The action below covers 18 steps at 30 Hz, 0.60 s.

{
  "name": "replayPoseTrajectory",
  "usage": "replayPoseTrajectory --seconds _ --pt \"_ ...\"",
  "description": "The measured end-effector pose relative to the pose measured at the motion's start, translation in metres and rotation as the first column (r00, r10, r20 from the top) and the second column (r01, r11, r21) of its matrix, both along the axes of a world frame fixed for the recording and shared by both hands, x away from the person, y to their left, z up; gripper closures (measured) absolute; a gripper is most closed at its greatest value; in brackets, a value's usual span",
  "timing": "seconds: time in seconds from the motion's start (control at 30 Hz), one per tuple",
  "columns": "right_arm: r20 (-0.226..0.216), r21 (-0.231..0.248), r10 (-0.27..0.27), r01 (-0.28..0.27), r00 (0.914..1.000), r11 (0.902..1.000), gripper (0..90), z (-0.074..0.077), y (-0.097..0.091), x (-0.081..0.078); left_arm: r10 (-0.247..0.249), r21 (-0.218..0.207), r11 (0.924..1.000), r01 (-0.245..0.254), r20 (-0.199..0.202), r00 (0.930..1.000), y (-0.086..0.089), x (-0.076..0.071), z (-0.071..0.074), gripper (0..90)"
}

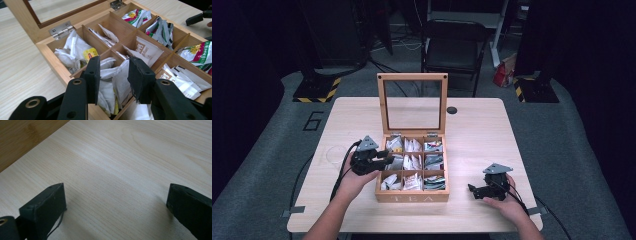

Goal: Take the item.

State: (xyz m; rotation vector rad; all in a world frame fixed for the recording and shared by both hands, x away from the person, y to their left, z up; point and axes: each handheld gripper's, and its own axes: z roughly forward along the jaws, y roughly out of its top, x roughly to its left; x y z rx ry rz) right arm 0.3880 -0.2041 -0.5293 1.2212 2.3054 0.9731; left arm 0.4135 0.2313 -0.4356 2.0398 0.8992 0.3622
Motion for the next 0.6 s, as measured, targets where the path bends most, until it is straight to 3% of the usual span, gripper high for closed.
replayPoseTrajectory --seconds 0.6 --pt "0.000 0.000 0.001 -0.001 1.0000 1.0000 1.5 0.000 0.000 0.000 -0.022 0.006 0.9997 0.023 -0.040 0.9989 -0.013 0.006 -0.008 67.6"
